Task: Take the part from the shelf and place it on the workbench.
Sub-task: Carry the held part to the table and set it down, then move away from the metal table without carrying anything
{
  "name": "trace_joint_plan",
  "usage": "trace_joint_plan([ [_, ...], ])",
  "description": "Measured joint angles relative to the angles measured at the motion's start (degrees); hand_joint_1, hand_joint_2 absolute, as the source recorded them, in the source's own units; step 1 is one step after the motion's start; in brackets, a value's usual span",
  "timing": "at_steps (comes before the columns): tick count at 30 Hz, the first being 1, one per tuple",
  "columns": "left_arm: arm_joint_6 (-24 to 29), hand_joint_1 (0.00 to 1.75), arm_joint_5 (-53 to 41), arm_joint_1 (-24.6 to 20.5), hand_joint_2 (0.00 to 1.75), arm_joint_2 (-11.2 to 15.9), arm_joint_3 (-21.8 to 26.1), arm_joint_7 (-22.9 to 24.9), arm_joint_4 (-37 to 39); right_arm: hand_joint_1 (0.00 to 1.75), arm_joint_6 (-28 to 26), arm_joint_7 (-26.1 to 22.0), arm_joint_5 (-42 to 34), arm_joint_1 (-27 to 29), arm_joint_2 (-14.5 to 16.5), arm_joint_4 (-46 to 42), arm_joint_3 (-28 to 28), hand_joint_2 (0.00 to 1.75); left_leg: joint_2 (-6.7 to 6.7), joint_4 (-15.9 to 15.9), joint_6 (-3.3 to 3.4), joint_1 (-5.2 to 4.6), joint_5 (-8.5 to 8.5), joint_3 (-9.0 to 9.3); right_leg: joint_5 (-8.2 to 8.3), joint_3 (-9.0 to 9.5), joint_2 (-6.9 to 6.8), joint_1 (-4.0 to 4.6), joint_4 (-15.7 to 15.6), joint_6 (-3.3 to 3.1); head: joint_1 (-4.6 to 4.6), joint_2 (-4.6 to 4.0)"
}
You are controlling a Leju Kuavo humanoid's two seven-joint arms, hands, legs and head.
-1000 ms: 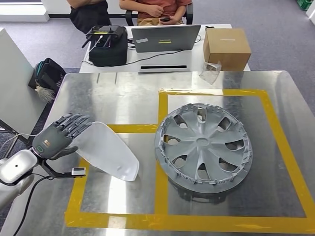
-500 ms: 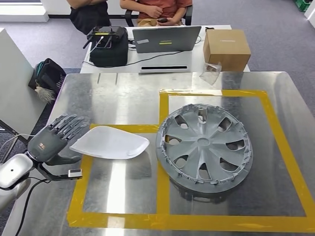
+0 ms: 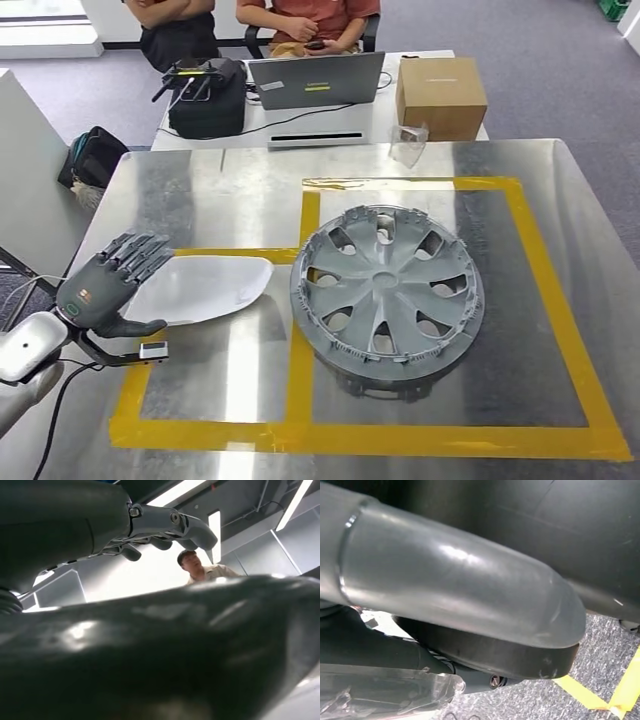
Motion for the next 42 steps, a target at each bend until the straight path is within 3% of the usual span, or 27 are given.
trace_joint_plan([
  [2,0.0,0.0,0.01,-0.01,0.0,0.04,0.17,0.0,0.0,0.0,0.0,0.0,0.01,-0.11,0.01,0.0,0.0,0.0,0.23,5.29,-0.08,-0.1,-4.02,-2.23,0.62,-0.8,-0.17,0.04,-0.03,-0.96,-0.08,0.0],
  [4,0.0,0.0,0.02,0.03,0.0,0.05,0.32,0.0,0.0,0.0,0.0,-0.01,0.0,-0.11,0.01,0.0,0.0,0.0,0.27,13.15,0.03,-0.27,-8.32,-5.19,1.33,-1.9,-0.33,0.27,-0.03,-1.49,-0.09,0.0],
  [5,-0.01,0.0,0.02,0.09,0.0,0.04,0.33,0.0,0.0,0.0,0.0,-0.01,0.0,-0.1,0.01,-0.01,0.0,0.0,0.27,15.52,0.18,-0.34,-9.29,-5.81,1.73,-2.46,-0.4,0.4,-0.02,-1.58,-0.09,0.0],
  [6,-0.01,0.0,0.02,0.15,0.0,0.03,0.33,0.0,0.0,0.0,0.01,-0.02,-0.01,-0.12,0.01,-0.01,0.0,0.0,0.27,15.81,0.42,-0.43,-9.23,-5.37,2.15,-2.99,-0.43,0.51,-0.02,-1.58,-0.08,0.0],
  [7,-0.02,0.0,0.02,0.18,0.0,0.03,0.36,0.0,0.0,0.0,0.01,-0.02,-0.01,-0.17,0.01,-0.02,0.0,0.0,0.27,13.71,0.73,-0.56,-8.2,-3.68,2.57,-3.46,-0.43,0.58,-0.02,-1.52,-0.09,0.0],
  [10,-0.04,0.0,0.03,-0.1,0.0,0.03,0.62,0.0,0.0,0.0,0.01,-0.02,-0.01,-0.41,0.01,-0.13,0.0,0.0,0.31,2.27,1.41,-1.05,-4.95,3.68,3.78,-4.42,-0.4,0.78,0.0,-0.99,-0.05,0.0],
  [11,-0.05,0.0,0.03,-0.21,0.0,0.02,0.69,0.0,0.0,0.0,0.01,-0.02,-0.01,-0.48,0.0,-0.16,0.0,0.0,0.31,0.2,1.39,-1.22,-4.6,4.78,4.2,-4.59,-0.41,0.84,-0.1,-0.71,-0.05,0.0],
  [14,-0.17,0.0,0.02,-0.3,0.0,-0.07,0.71,-0.01,0.0,0.0,0.0,-0.02,0.01,-0.56,-0.02,-0.17,0.0,0.0,0.35,-0.74,1.75,-1.43,-3.4,4.49,5.39,-4.7,-0.45,0.77,-0.89,0.31,-0.03,0.0],
  [15,-0.24,0.0,0.02,-0.33,0.0,-0.13,0.7,-0.02,0.0,0.0,0.0,-0.02,0.01,-0.56,-0.03,-0.16,0.0,0.0,0.42,-0.87,2.13,-1.36,-2.83,4.15,4.75,-5.0,-0.5,0.76,-0.57,0.62,0.03,0.0],
  [16,-0.31,0.0,0.02,-0.37,0.0,-0.19,0.7,-0.05,0.0,0.0,-0.01,-0.02,0.0,-0.6,-0.04,-0.16,0.0,0.0,0.51,-1.0,2.5,-1.26,-2.23,3.68,3.08,-5.59,-0.58,0.79,0.86,0.91,0.09,0.0],
  [19,-0.52,0.0,0.03,-0.36,0.0,-0.38,0.69,-0.27,0.0,0.0,-0.02,-0.44,0.0,-0.9,-0.1,-0.15,0.0,0.0,0.67,-1.01,3.21,-1.4,-0.51,1.55,-4.74,-8.35,-0.79,0.88,11.12,1.37,0.24,0.0],
  [20,-0.6,0.0,0.03,-0.33,0.0,-0.45,0.67,-0.36,0.0,0.0,-0.02,-0.77,0.0,-0.94,-0.13,-0.15,0.0,0.0,0.68,-0.97,3.28,-1.52,0.1,0.71,-5.98,-8.61,-0.79,0.92,14.04,1.4,0.22,0.0],
  [21,-0.66,0.0,0.03,-0.3,0.0,-0.51,0.65,-0.44,0.01,0.0,-0.02,-1.07,-0.01,-0.89,-0.15,-0.15,0.0,0.0,0.67,-0.92,3.29,-1.62,0.7,-0.11,-6.0,-7.99,-0.79,0.97,15.24,1.35,0.22,0.0],
  [22,-0.74,0.0,0.02,-0.26,0.0,-0.54,0.64,-0.5,0.01,0.0,-0.02,-1.26,-0.02,-0.78,-0.16,-0.15,0.0,0.0,0.65,-0.88,3.25,-1.7,1.29,-0.88,-4.99,-6.33,-0.8,1.02,14.29,1.23,0.22,0.0],
  [24,-0.84,0.0,0.03,-0.22,0.0,-0.55,0.65,-0.58,0.02,0.0,-0.01,-0.61,-0.04,-0.58,-0.17,-0.16,-0.01,0.0,0.58,-0.77,2.96,-1.78,2.36,-2.16,-2.97,-0.82,-0.82,1.08,7.28,0.92,0.21,0.0],
  [26,-0.92,0.0,0.05,-0.27,0.0,-0.53,0.68,-0.63,0.02,0.0,-0.01,1.07,-0.1,-0.52,-0.16,-0.19,-0.02,0.0,0.54,-0.66,2.43,-1.87,3.36,-2.93,-3.23,3.68,-0.77,1.22,0.12,0.52,0.16,0.0],
  [27,-1.0,0.0,0.05,-0.33,0.0,-0.54,0.69,-0.66,0.02,0.0,0.0,1.74,-0.15,-0.49,-0.15,-0.21,-0.02,0.0,0.54,-0.71,2.1,-1.88,3.86,-3.09,-3.72,4.41,-0.73,1.34,-1.55,0.25,0.18,0.0],
  [29,-1.27,0.0,0.07,-0.44,0.0,-0.6,0.67,-0.7,0.03,0.0,0.01,2.14,-0.27,-0.43,-0.09,-0.23,-0.02,0.0,0.55,-0.92,1.46,-1.82,4.64,-3.2,-3.14,3.96,-0.77,1.38,-2.01,-0.54,0.21,0.0],
  [30,-1.42,0.0,0.06,-0.47,0.0,-0.63,0.66,-0.73,0.04,0.0,0.01,2.14,-0.33,-0.44,-0.06,-0.23,-0.02,0.0,0.55,-0.7,1.14,-1.76,4.17,-3.44,-2.64,3.75,-0.84,1.29,-2.06,-1.02,0.19,0.0],
  [32,-1.68,0.0,0.05,-0.64,0.0,-0.7,0.64,-0.79,0.1,0.0,0.01,2.14,-0.39,-0.49,0.01,-0.24,-0.02,0.0,0.56,2.6,0.53,-1.63,0.08,-4.74,-1.19,2.81,-1.04,1.01,-2.28,-1.83,-0.04,0.0],
  [34,-1.86,0.0,0.04,-0.86,0.0,-0.89,0.57,-0.81,0.18,0.0,0.0,2.14,-0.43,-0.52,0.01,-0.24,-0.02,0.0,0.56,10.08,-0.01,-1.43,-5.75,-6.78,0.29,1.23,-1.13,0.97,-2.23,-2.07,-0.23,0.0],
  [35,-1.9,0.0,0.04,-0.93,0.0,-1.01,0.49,-0.81,0.24,0.0,0.0,2.14,-0.45,-0.51,0.01,-0.24,-0.02,0.0,0.56,13.63,-0.21,-1.3,-7.32,-7.41,0.97,0.34,-1.16,0.95,-2.2,-2.0,-0.22,0.0],
  [36,-1.92,0.0,0.03,-0.95,0.0,-1.12,0.41,-0.81,0.3,0.0,0.0,2.14,-0.46,-0.51,0.01,-0.24,-0.02,0.0,0.56,15.78,-0.36,-1.18,-7.58,-7.35,1.61,-0.51,-1.19,0.9,-2.17,-1.87,-0.22,0.0],
  [37,-1.93,0.0,0.03,-0.97,0.0,-1.22,0.35,-0.81,0.35,0.0,0.0,2.14,-0.46,-0.51,0.01,-0.24,-0.02,0.0,0.57,15.97,-0.5,-1.05,-6.68,-6.34,2.22,-1.32,-1.19,0.8,-2.13,-1.67,-0.22,0.0],
  [39,-1.95,0.0,0.03,-1.1,0.0,-1.37,0.32,-0.81,0.42,0.0,-0.01,2.14,-0.47,-0.59,-0.01,-0.24,-0.02,0.0,0.57,10.64,-0.88,-0.69,-3.98,-1.38,3.38,-2.7,-1.16,0.56,-1.99,-1.09,-0.23,0.0],
  [41,-1.96,0.0,0.03,-1.5,0.0,-1.51,0.31,-0.81,0.45,0.0,-0.03,2.14,-0.52,-0.71,-0.1,-0.24,-0.02,0.0,0.39,2.71,-0.8,-0.5,-3.95,4.31,4.4,-3.7,-1.08,0.59,-1.71,-0.34,-0.37,0.0],
  [42,-1.99,0.0,0.03,-1.69,0.0,-1.63,0.28,-0.81,0.48,0.0,-0.06,2.14,-0.56,-0.74,-0.15,-0.24,-0.02,0.0,0.3,0.35,-0.38,-0.55,-4.55,5.76,4.94,-3.99,-1.05,0.71,-1.68,0.01,-0.44,0.0],
])
